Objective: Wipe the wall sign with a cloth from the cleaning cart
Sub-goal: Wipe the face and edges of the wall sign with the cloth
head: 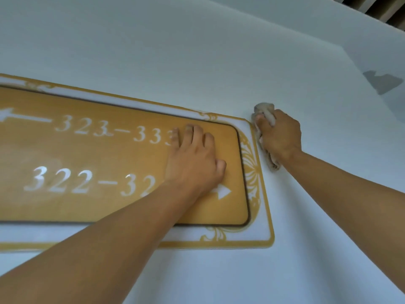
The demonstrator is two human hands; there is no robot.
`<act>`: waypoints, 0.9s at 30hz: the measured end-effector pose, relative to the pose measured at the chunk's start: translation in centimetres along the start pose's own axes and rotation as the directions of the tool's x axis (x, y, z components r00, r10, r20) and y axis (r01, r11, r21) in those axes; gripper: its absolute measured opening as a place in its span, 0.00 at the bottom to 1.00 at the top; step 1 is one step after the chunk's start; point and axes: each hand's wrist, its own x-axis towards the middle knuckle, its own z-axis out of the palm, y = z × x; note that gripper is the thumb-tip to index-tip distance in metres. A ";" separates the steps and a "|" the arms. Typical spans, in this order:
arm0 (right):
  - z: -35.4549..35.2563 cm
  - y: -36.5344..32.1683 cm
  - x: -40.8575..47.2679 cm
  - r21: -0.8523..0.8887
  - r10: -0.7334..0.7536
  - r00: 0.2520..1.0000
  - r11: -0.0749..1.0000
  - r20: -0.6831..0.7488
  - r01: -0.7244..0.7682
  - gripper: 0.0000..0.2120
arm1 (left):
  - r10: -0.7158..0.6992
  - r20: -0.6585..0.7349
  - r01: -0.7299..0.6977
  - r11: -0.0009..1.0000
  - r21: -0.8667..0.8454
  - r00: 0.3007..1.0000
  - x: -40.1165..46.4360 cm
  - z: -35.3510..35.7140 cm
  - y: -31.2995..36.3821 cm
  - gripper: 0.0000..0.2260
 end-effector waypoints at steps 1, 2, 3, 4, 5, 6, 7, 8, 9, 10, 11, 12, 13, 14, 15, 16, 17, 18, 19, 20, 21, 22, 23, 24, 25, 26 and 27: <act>0.1 -0.7 0.4 0.041 -0.025 0.999 0.999 -0.028 0.026 0.17 | -0.001 0.000 0.001 1.000 -0.002 1.000 -0.1 0.0 0.1 0.28; 0.3 -1.5 0.7 0.055 -0.058 0.998 0.997 -0.034 0.059 0.19 | -0.001 -0.004 0.001 1.000 -0.008 1.000 -0.1 -0.1 0.1 0.27; 0.6 -2.3 0.9 0.053 -0.094 0.996 0.994 -0.012 0.094 0.19 | -0.003 -0.010 0.003 1.000 -0.015 1.000 -0.1 -0.1 0.0 0.27; 1.1 -2.9 0.9 0.042 -0.129 0.991 0.991 0.035 0.128 0.20 | -0.005 -0.015 0.005 1.000 -0.020 1.000 -0.2 -0.1 0.0 0.26; 1.7 -3.3 0.7 0.025 -0.158 0.983 0.987 0.088 0.157 0.19 | -0.005 -0.017 0.004 1.000 -0.025 1.000 -0.3 0.0 0.0 0.26; 2.3 -3.5 0.3 0.004 -0.173 0.977 0.985 0.124 0.174 0.18 | -0.002 -0.017 0.002 1.000 -0.028 1.000 -0.4 0.0 0.0 0.26; 2.8 -3.7 -0.1 -0.010 -0.175 0.976 0.984 0.131 0.178 0.17 | 0.001 -0.020 -0.002 1.000 -0.026 1.000 -0.4 0.1 0.0 0.26; 3.2 -3.9 -0.4 -0.012 -0.166 0.979 0.986 0.120 0.169 0.16 | 0.002 -0.023 -0.002 1.000 -0.022 1.000 -0.3 0.1 -0.1 0.26; 3.2 -4.0 -0.7 -0.004 -0.148 0.983 0.989 0.112 0.149 0.15 | 0.000 -0.022 0.000 1.000 -0.018 1.000 -0.3 0.1 -0.1 0.25; 3.0 -4.0 -1.0 0.006 -0.135 0.983 0.991 0.121 0.135 0.15 | -0.004 -0.020 0.003 1.000 -0.014 1.000 -0.4 0.0 -0.1 0.25; 2.6 -4.2 -1.2 0.020 -0.139 0.981 0.990 0.138 0.138 0.15 | -0.007 -0.020 0.007 1.000 -0.011 1.000 -0.4 0.0 -0.2 0.26; 2.1 -4.2 -1.7 0.034 -0.151 0.975 0.989 0.161 0.147 0.15 | -0.012 -0.017 0.011 1.000 -0.014 1.000 -0.7 0.1 -0.2 0.27; 1.6 -4.3 -2.3 0.051 -0.167 0.969 0.986 0.181 0.161 0.15 | -0.015 -0.012 0.015 1.000 -0.018 1.000 -1.0 0.1 -0.1 0.28; 1.2 -4.5 -3.1 0.067 -0.186 0.963 0.982 0.197 0.176 0.16 | -0.017 -0.002 0.017 1.000 -0.021 1.000 -1.3 0.1 0.0 0.30; 0.6 -4.5 -4.2 0.079 -0.205 0.955 0.978 0.215 0.192 0.16 | -0.019 0.010 0.020 1.000 -0.025 1.000 -1.9 0.1 0.2 0.32; 0.1 -4.4 -5.4 0.091 -0.222 0.949 0.974 0.224 0.207 0.16 | -0.017 0.022 0.018 1.000 -0.024 1.000 -2.4 0.1 0.3 0.33; -0.3 -4.2 -6.8 0.107 -0.238 0.944 0.970 0.229 0.219 0.15 | -0.013 0.034 0.014 1.000 -0.025 0.999 -2.9 0.0 0.3 0.33; -0.7 -4.0 -8.3 0.127 -0.249 0.941 0.966 0.230 0.225 0.14 | -0.007 0.047 0.008 1.000 -0.030 0.999 -3.4 -0.1 0.2 0.33; -1.1 -3.8 -9.8 0.142 -0.255 0.939 0.963 0.231 0.227 0.13 | -0.001 0.056 0.003 0.999 -0.037 0.998 -3.8 -0.3 0.1 0.33; -1.4 -3.6 -11.3 0.149 -0.261 0.938 0.961 0.226 0.232 0.13 | 0.004 0.060 -0.001 0.999 -0.044 0.998 -4.1 -0.6 -0.2 0.33; -1.8 -3.5 -12.8 0.150 -0.262 0.939 0.961 0.222 0.233 0.12 | 0.012 0.062 -0.009 0.998 -0.054 0.998 -4.4 -0.9 -0.4 0.32; -2.3 -3.4 -14.3 0.151 -0.257 0.940 0.962 0.225 0.227 0.13 | 0.015 0.066 -0.010 0.998 -0.067 0.998 -4.8 -1.2 -0.5 0.31; -2.7 -3.4 -15.8 0.155 -0.248 0.940 0.964 0.233 0.216 0.13 | 0.015 0.070 -0.009 0.997 -0.082 0.997 -5.2 -1.5 -0.7 0.29; -3.1 -3.5 -17.4 0.155 -0.241 0.938 0.966 0.248 0.207 0.13 | 0.017 0.074 -0.010 0.996 -0.094 0.997 -5.6 -1.8 -0.9 0.28; -3.5 -3.6 -18.9 0.142 -0.237 0.934 0.968 0.268 0.205 0.15 | 0.021 0.083 -0.013 0.995 -0.099 0.996 -6.0 -2.0 -1.1 0.27; -4.1 -3.8 -20.7 0.119 -0.240 0.931 0.969 0.275 0.215 0.16 | 0.033 0.097 -0.024 0.995 -0.093 0.995 -6.4 -2.4 -1.3 0.27; -4.6 -4.0 -22.3 0.102 -0.264 0.924 0.964 0.277 0.245 0.17 | 0.040 0.106 -0.031 0.996 -0.084 0.994 -6.7 -2.8 -1.6 0.27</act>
